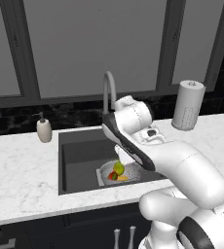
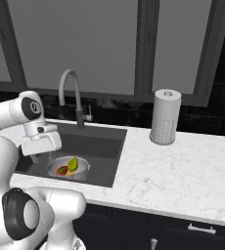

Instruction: Put the colander in the sink, put the pear, mango, mango in the colander, and turn on the sink faucet and pour water over the colander.

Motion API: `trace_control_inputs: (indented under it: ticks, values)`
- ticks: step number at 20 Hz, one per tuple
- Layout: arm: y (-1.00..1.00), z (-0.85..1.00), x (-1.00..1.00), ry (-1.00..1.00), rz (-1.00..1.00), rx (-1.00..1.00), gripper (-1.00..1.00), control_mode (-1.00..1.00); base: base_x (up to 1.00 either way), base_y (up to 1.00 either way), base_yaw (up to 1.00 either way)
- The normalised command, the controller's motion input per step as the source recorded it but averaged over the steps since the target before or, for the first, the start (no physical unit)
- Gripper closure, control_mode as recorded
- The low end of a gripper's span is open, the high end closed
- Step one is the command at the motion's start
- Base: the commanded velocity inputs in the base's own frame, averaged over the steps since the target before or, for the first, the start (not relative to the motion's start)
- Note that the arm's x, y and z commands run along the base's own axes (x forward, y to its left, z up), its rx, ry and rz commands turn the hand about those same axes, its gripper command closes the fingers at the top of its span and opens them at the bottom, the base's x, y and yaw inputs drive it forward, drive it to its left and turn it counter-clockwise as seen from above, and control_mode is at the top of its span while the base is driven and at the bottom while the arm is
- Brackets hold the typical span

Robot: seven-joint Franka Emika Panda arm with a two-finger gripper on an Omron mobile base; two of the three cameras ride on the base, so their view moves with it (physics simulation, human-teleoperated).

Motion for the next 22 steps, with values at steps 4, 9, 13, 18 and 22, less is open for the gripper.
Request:
trace_control_inputs:
  ticks: [4, 9, 13, 18, 22]
  values:
    - [-0.71, 0.28, -0.22, -0.06, 0.23, 0.07, -1.00, -1.00, 0.00, 0.00, 0.00]
    - [-0.60, 0.33, 0.01, -0.15, 0.20, 0.19, -1.00, -1.00, 0.00, 0.00, 0.00]
    - [-0.51, 0.29, 0.08, -0.13, 0.22, 0.28, -1.00, -1.00, 0.00, 0.00, 0.00]
    - [-0.27, 0.19, 0.11, -0.20, 0.37, 0.32, -1.00, -1.00, 0.00, 0.00, 0.00]
    - [-0.10, 0.02, 0.21, -0.36, 0.44, 0.24, -1.00, -1.00, 0.00, 0.00, 0.00]
